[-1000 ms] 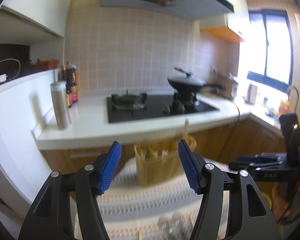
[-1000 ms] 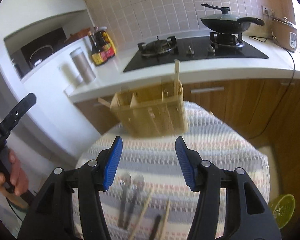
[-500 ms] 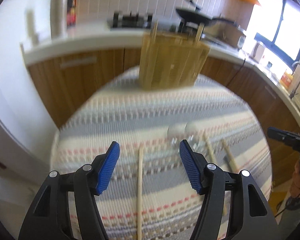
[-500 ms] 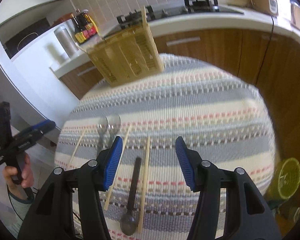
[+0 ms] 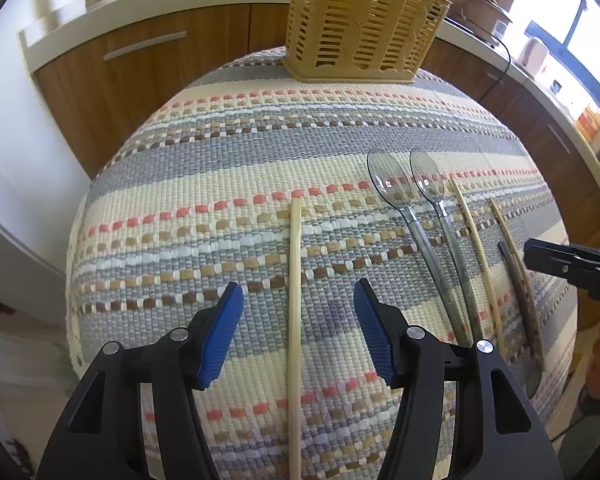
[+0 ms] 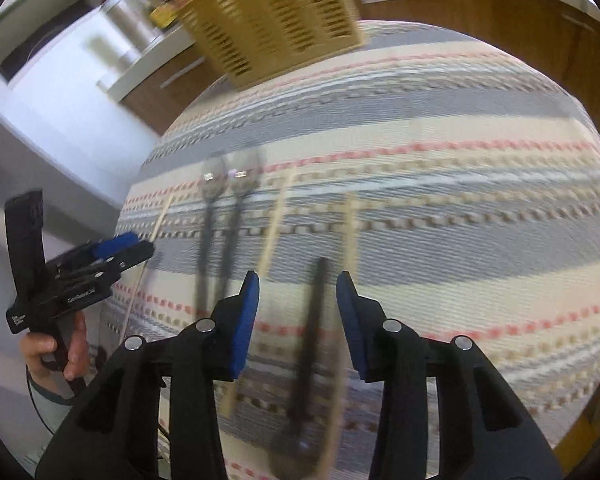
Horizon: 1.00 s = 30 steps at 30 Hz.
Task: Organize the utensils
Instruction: 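Move both open tools back down over the remaining utensils, then grasp a wooden chopstick with the left tool while the right tool grasps another chopstick, then lift both chopsticks upright and carry them over the tan caddy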
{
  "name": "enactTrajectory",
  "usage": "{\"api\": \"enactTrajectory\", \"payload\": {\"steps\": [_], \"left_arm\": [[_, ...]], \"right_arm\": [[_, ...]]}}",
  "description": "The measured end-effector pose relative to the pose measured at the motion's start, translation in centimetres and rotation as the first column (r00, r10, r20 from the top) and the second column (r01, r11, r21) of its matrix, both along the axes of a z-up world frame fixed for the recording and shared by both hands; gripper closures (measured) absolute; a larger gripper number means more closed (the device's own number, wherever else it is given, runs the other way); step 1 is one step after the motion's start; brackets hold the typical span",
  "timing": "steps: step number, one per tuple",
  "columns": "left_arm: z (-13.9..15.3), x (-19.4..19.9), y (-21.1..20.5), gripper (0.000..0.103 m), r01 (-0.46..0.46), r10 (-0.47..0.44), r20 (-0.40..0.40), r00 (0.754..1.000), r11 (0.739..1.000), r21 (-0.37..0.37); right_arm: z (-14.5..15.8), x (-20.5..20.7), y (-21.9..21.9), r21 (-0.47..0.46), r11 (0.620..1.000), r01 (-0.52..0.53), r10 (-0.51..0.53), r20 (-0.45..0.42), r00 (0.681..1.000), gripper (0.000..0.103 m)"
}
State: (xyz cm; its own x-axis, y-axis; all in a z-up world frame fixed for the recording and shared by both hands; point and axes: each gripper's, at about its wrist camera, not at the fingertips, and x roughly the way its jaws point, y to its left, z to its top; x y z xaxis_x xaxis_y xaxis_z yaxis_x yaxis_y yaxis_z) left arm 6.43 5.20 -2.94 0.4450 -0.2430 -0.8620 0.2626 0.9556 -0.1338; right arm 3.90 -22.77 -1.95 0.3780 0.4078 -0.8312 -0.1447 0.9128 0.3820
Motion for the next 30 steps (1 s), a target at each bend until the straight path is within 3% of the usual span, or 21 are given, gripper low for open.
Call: {"api": "enactTrajectory", "payload": {"steps": [3, 6, 10, 13, 15, 19, 24, 25, 26, 28, 30], "left_arm": [[-0.3, 0.4, -0.7, 0.047, 0.068, -0.068, -0.015, 0.998, 0.998, -0.009], [-0.2, 0.8, -0.5, 0.048, 0.07, -0.07, -0.041, 0.997, 0.997, -0.016], [-0.1, 1.2, -1.2, 0.06, 0.1, -0.095, -0.07, 0.993, 0.993, 0.06], [-0.4, 1.1, -1.9, 0.06, 0.126, -0.118, -0.072, 0.99, 0.984, 0.123], [-0.5, 1.0, -2.7, 0.06, 0.144, -0.133, -0.07, 0.989, 0.974, 0.175], [-0.4, 1.2, -3.1, 0.064, 0.162, -0.145, -0.099, 0.985, 0.967, 0.199], [-0.2, 0.9, -4.2, 0.083, 0.194, -0.175, -0.103, 0.979, 0.956, 0.219], [-0.2, 0.7, -4.5, 0.1, 0.197, -0.181, -0.093, 0.979, 0.954, 0.224], [-0.3, 0.7, -4.9, 0.099, 0.198, -0.186, -0.074, 0.98, 0.952, 0.232], [-0.4, 0.6, -4.7, 0.099, 0.186, -0.176, -0.065, 0.982, 0.962, 0.201], [-0.3, 0.8, -3.8, 0.099, 0.163, -0.157, -0.061, 0.986, 0.98, 0.112]], "right_arm": [[-0.4, 0.9, 2.1, -0.018, 1.0, -0.018, 0.018, -0.021, 1.0, 0.066], [-0.9, 1.5, 2.6, -0.009, 1.0, -0.006, 0.005, -0.05, 0.999, 0.066], [-1.4, 2.0, 3.5, -0.05, 0.999, -0.001, -0.002, -0.055, 0.999, 0.068], [-1.4, 1.8, 5.0, -0.127, 0.992, 0.012, -0.015, -0.026, 1.0, 0.072], [-1.3, 1.4, 6.0, -0.214, 0.977, 0.015, -0.016, -0.006, 1.0, 0.081], [-1.4, 1.2, 7.5, -0.322, 0.946, -0.018, 0.024, 0.013, 1.0, 0.086], [-1.6, 1.3, 8.2, -0.36, 0.929, -0.082, 0.084, -0.011, 0.996, 0.094], [-1.6, 1.3, 8.3, -0.364, 0.927, -0.093, 0.093, -0.017, 0.995, 0.094], [-1.6, 1.3, 8.3, -0.361, 0.926, -0.105, 0.104, -0.023, 0.994, 0.095], [-1.4, 1.0, 7.5, -0.327, 0.938, -0.112, 0.108, -0.031, 0.994, 0.097], [-1.5, 0.9, 6.6, -0.271, 0.956, -0.112, 0.106, -0.037, 0.994, 0.098]]}}
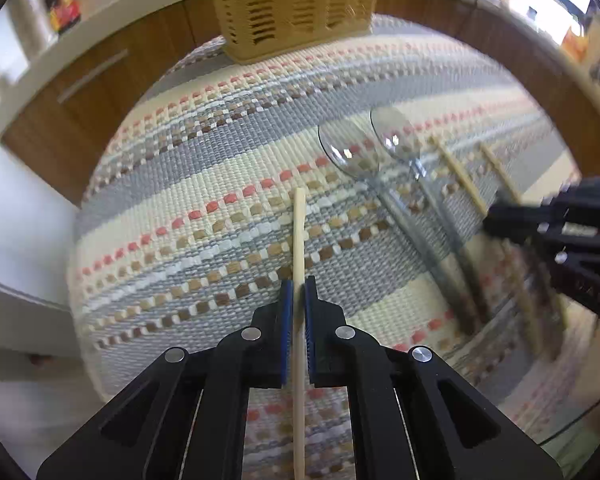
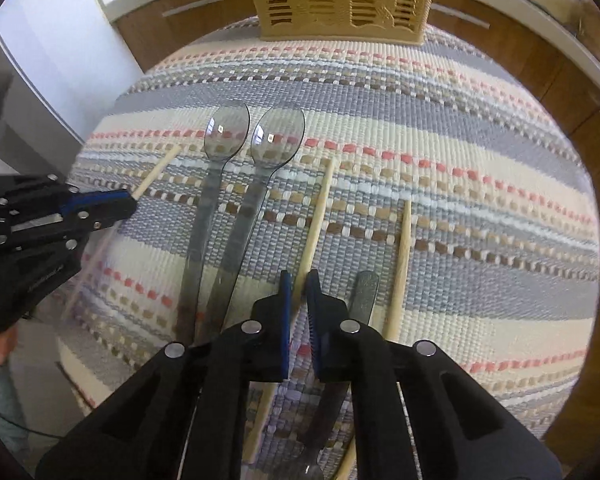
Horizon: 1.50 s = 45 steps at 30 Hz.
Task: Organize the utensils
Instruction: 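Lift both chopsticks upright and carry them over the tan caddy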
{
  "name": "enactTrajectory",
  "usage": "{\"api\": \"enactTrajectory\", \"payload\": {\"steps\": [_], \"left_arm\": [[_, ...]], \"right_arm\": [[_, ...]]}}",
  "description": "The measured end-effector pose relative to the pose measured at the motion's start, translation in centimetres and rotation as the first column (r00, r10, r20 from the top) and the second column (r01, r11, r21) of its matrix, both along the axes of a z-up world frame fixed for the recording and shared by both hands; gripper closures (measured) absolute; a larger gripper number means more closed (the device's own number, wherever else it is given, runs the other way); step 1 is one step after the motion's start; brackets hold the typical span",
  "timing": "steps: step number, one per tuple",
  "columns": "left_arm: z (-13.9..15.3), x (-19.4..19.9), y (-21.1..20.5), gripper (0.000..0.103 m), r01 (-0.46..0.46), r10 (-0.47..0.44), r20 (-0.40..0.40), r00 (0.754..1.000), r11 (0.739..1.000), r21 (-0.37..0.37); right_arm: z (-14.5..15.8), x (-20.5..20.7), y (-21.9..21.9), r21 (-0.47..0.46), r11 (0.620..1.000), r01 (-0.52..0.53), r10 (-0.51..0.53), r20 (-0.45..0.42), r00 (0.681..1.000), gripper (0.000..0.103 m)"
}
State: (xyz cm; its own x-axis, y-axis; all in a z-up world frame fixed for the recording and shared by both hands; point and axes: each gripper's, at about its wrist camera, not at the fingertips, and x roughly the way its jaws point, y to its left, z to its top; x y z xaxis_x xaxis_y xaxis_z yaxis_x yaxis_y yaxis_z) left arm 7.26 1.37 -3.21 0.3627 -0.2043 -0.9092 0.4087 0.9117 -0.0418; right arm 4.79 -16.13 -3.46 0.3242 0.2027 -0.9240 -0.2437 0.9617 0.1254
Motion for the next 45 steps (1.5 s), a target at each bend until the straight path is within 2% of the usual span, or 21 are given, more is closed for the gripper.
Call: {"api": "enactTrajectory", "payload": {"steps": [3, 7, 14, 18, 24, 28, 33, 36, 40, 41, 43, 45], "left_arm": [[0.5, -0.1, 1.4, 0.099, -0.033, 0.034, 0.008, 0.999, 0.994, -0.101], [2.7, -0.6, 3.1, 0.099, -0.062, 0.08, 0.063, 0.995, 0.969, -0.24], [6.3, -1.1, 5.2, 0.099, -0.071, 0.135, 0.14, 0.981, 0.919, -0.388], [7.9, -1.3, 5.1, 0.099, -0.057, 0.148, 0.172, 0.974, 0.894, -0.445], [9.7, -1.2, 4.3, 0.099, -0.036, 0.168, 0.241, 0.956, 0.881, -0.472], [12.8, -0.7, 3.5, 0.099, -0.016, 0.196, 0.337, 0.921, 0.883, -0.469], [17.1, 1.6, 2.3, 0.099, 0.018, 0.238, 0.433, 0.869, 0.861, -0.509], [19.7, 3.1, 1.3, 0.099, 0.032, 0.264, 0.49, 0.831, 0.856, -0.515], [22.8, 5.4, 0.1, 0.099, 0.049, 0.296, 0.529, 0.795, 0.839, -0.542], [23.5, 5.9, -0.3, 0.099, 0.049, 0.307, 0.542, 0.783, 0.837, -0.545], [25.0, 7.1, -1.1, 0.099, 0.05, 0.331, 0.584, 0.741, 0.841, -0.539], [25.6, 8.2, -1.6, 0.099, 0.054, 0.352, 0.607, 0.713, 0.835, -0.548]], "right_arm": [[0.0, -0.3, -0.9, 0.081, 0.997, -0.001, 0.002, -0.014, 1.0, 0.099], [0.5, -0.8, -1.7, 0.147, 0.989, -0.002, 0.002, 0.004, 1.0, 0.099], [3.7, -1.8, -3.7, 0.263, 0.965, -0.018, -0.01, 0.105, 0.994, 0.099], [6.1, -2.1, -4.9, 0.309, 0.95, -0.043, -0.014, 0.181, 0.983, 0.099], [8.4, -1.7, -5.6, 0.341, 0.937, -0.081, -0.008, 0.252, 0.968, 0.099], [10.3, -1.3, -5.4, 0.338, 0.933, -0.123, 0.006, 0.327, 0.945, 0.099], [14.9, 0.4, -5.3, 0.313, 0.937, -0.153, -0.012, 0.467, 0.884, 0.099], [17.8, 2.1, -5.9, 0.319, 0.936, -0.148, -0.053, 0.544, 0.837, 0.099], [21.6, 4.9, -7.0, 0.333, 0.935, -0.12, -0.129, 0.635, 0.762, 0.099], [22.7, 6.1, -7.3, 0.34, 0.934, -0.108, -0.155, 0.66, 0.735, 0.099], [24.0, 8.2, -8.2, 0.369, 0.924, -0.102, -0.192, 0.678, 0.71, 0.099], [24.6, 10.1, -8.6, 0.367, 0.928, -0.069, -0.226, 0.698, 0.679, 0.099]]}}
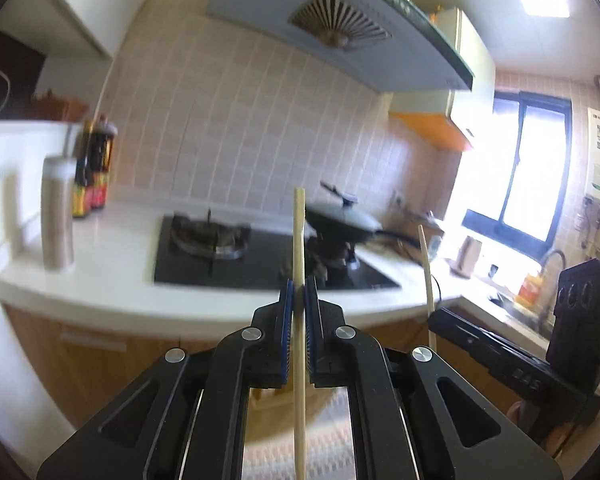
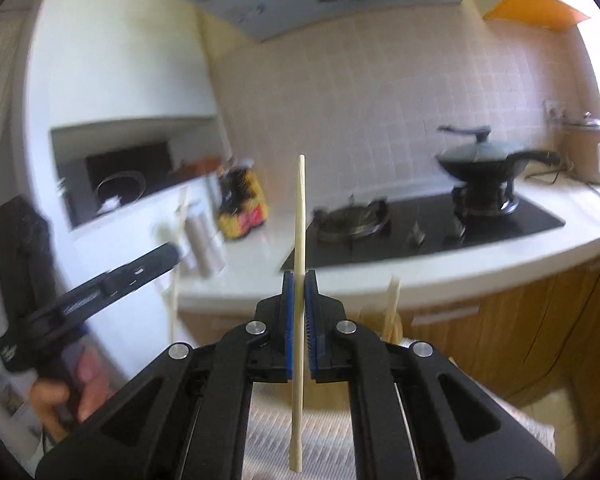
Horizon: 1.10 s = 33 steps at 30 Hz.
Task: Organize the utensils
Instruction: 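Lift both chopsticks upright and carry them over the tan caddy, then open both tools to drop the chopsticks into the caddy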
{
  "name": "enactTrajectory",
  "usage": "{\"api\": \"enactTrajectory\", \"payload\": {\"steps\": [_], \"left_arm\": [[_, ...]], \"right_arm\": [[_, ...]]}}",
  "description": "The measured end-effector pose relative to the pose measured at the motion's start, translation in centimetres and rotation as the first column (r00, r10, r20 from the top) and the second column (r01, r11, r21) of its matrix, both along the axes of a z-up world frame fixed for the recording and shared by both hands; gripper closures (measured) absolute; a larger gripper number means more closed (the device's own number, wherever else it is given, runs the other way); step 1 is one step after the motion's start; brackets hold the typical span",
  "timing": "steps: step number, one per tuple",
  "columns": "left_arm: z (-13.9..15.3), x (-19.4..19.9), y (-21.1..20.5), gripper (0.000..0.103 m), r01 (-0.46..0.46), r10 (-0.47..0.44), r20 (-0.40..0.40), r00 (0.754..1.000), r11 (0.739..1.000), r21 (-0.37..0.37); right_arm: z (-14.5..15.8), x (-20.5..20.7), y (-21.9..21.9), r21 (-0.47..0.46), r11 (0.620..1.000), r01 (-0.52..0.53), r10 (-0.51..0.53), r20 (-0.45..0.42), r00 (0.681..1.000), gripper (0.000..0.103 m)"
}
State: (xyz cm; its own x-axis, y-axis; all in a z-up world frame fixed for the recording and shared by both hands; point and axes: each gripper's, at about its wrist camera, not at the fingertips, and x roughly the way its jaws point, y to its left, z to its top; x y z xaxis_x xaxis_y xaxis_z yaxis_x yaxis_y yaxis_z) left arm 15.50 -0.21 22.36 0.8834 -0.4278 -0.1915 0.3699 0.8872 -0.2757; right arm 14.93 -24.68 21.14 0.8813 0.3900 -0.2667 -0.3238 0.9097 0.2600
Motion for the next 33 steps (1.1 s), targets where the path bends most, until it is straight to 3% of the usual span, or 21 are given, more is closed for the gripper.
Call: {"api": "enactTrajectory", "payload": {"steps": [7, 12, 18, 24, 33], "left_arm": [[-1.8, 4.2, -1.6, 0.099, -0.066, 0.069, 0.054, 0.996, 0.996, -0.065], [-4.7, 6.5, -2.9, 0.099, -0.158, 0.163, 0.104, 0.981, 0.986, -0.051], [-6.8, 8.1, -3.0, 0.099, -0.245, 0.249, 0.113, 0.962, 0.968, -0.051], [-7.2, 9.3, -3.0, 0.099, -0.286, 0.294, 0.112, 0.949, 0.955, -0.081], [-8.5, 9.7, -3.9, 0.098, -0.271, 0.275, 0.102, 0.956, 0.961, -0.049]], "right_arm": [[-2.2, 6.5, 0.2, -0.071, 0.99, 0.122, -0.117, 0.068, 0.991, 0.099], [-4.7, 8.7, 0.0, -0.07, 0.966, 0.247, -0.234, 0.159, 0.959, 0.099], [-6.6, 10.8, 0.1, -0.02, 0.971, 0.237, -0.23, 0.178, 0.957, 0.099], [-8.3, 11.8, 1.2, -0.042, 0.966, 0.254, -0.241, 0.198, 0.95, 0.099], [-10.0, 11.7, 1.1, -0.053, 0.968, 0.244, -0.23, 0.191, 0.954, 0.098]]}}
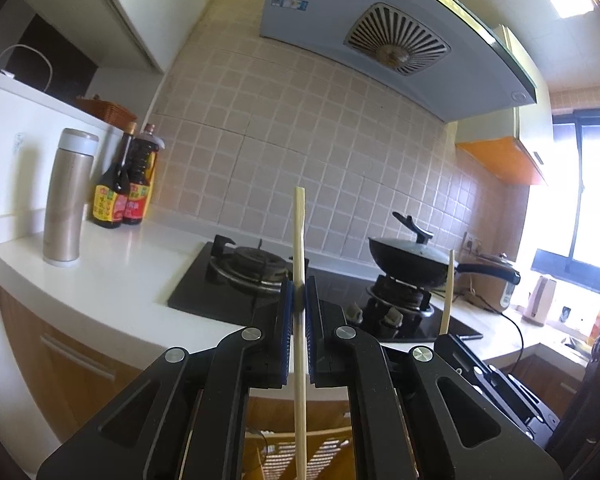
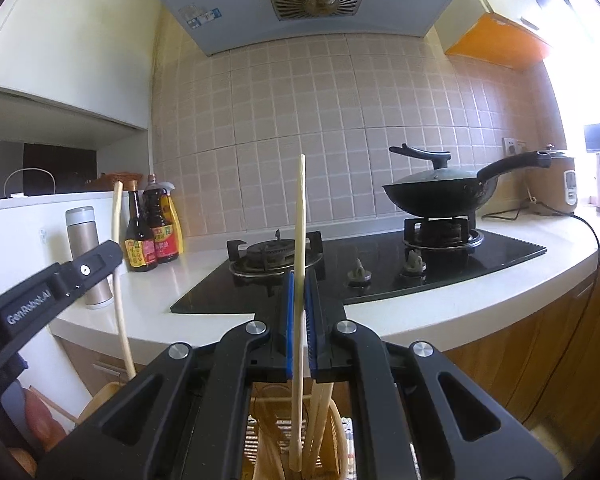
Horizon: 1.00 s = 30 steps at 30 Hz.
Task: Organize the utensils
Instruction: 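Open both tools to drop the chopsticks into the caddy, then move both open tools back down over the remaining utensils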
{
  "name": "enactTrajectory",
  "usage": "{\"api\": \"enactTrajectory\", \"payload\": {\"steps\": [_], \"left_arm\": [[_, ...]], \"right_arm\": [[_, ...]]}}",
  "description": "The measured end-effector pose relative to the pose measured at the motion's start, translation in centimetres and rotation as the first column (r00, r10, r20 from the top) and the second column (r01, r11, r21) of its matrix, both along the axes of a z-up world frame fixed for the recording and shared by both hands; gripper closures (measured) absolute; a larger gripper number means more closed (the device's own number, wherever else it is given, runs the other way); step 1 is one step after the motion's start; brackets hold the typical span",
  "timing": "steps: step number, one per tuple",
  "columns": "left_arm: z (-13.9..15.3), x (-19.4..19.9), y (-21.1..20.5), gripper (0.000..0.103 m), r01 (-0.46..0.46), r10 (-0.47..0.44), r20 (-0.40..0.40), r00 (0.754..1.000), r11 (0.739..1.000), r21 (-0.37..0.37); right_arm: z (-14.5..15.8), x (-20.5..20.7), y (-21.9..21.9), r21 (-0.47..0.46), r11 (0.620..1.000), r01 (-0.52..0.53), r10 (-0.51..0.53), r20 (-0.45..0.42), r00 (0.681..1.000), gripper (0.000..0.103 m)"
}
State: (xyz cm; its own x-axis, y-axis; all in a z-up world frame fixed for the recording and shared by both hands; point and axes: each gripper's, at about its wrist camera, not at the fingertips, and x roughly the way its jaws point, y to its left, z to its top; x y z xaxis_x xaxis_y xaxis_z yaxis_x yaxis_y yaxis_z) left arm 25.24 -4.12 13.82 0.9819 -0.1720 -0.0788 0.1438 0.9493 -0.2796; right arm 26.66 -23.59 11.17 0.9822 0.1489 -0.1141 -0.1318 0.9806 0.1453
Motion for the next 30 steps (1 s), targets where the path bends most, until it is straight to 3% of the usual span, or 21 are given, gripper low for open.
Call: {"api": "enactTrajectory", "payload": {"steps": [3, 6, 10, 11, 14, 20, 24, 28, 30], "left_arm": [[0.2, -0.5, 0.0, 0.095, 0.017, -0.017, 0.002, 1.0, 1.0, 0.016], [0.6, -1.2, 0.2, 0.077, 0.041, -0.041, 0.0, 0.999, 0.999, 0.019], [2.0, -3.3, 0.9, 0.067, 0.061, -0.061, 0.011, 0.998, 0.998, 0.03], [2.4, -3.9, 1.2, 0.063, 0.07, -0.07, 0.012, 0.997, 0.997, 0.025], [3.8, -6.1, 2.6, 0.051, 0.105, -0.105, 0.005, 0.994, 0.994, 0.002], [6.9, -10.5, 4.9, 0.045, 0.144, -0.144, -0.06, 0.988, 0.99, -0.016], [8.9, -13.5, 5.8, 0.044, 0.164, -0.161, -0.128, 0.979, 0.986, 0.015], [8.6, -16.2, 5.8, 0.039, 0.22, -0.189, -0.242, 0.952, 0.969, 0.109], [7.5, -17.2, 5.8, 0.039, 0.248, -0.199, -0.296, 0.934, 0.959, 0.139]], "right_arm": [[0.2, -1.0, -0.5, 0.008, 1.0, 0.001, -0.001, -0.003, 1.0, 0.097], [0.5, -2.0, -1.3, 0.026, 0.999, -0.036, 0.037, -0.041, 0.998, 0.089], [1.1, -4.5, -2.2, 0.02, 0.998, -0.054, 0.055, -0.063, 0.996, 0.08], [1.3, -5.2, -2.4, 0.017, 0.998, -0.057, 0.058, -0.066, 0.996, 0.075], [1.7, -7.5, -3.2, 0.027, 0.996, -0.081, 0.084, -0.095, 0.992, 0.043], [3.0, -12.1, -4.5, 0.054, 0.993, -0.107, 0.116, -0.198, 0.973, 0.042], [4.4, -15.5, -4.4, 0.023, 0.993, -0.118, 0.12, -0.287, 0.95, 0.042], [5.5, -19.2, -4.3, 0.032, 0.98, -0.197, 0.195, -0.373, 0.907, 0.042], [5.4, -20.9, -4.2, 0.043, 0.97, -0.239, 0.232, -0.447, 0.864, 0.042]]}}
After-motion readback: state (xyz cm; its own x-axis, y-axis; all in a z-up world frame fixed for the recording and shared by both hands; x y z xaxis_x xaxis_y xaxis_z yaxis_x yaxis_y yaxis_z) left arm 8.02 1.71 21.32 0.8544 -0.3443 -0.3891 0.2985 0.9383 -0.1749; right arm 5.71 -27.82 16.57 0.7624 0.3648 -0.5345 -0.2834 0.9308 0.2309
